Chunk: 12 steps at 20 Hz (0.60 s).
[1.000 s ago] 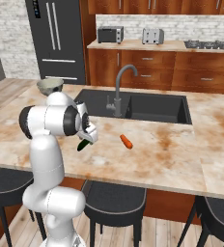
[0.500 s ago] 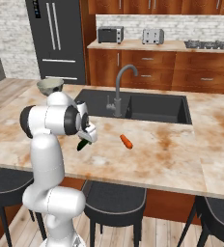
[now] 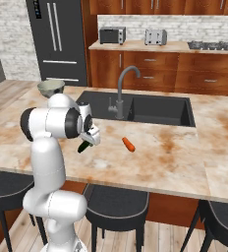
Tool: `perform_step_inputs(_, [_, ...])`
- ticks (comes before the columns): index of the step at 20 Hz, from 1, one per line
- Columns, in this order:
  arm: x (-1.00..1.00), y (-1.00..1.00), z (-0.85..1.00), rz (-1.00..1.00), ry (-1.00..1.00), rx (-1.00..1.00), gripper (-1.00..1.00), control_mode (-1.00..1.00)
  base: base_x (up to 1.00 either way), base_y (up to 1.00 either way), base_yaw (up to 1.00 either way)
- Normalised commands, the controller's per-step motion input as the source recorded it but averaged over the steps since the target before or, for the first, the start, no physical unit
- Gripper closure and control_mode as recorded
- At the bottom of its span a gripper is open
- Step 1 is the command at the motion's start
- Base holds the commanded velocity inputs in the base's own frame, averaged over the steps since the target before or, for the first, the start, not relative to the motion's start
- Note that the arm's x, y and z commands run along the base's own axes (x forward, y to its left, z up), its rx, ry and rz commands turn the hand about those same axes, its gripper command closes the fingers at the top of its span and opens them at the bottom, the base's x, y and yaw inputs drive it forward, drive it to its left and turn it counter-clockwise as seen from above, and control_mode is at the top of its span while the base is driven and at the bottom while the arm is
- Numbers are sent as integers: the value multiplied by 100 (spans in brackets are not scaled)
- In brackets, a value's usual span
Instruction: Place the two vegetables and bowl onto the tray for setting up a vegetable dip station.
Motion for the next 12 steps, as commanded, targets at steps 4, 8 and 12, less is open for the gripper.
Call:
perform_step_inputs(4, [-9, -1, 25, 0, 0, 0, 100, -100, 0, 0, 0])
perform_step_inputs(8, [-17, -2, 35, 0, 0, 0, 100, -100, 0, 0, 0])
perform_step_inputs(12, [-15, 0, 33, 0, 0, 0, 100, -100, 0, 0, 0])
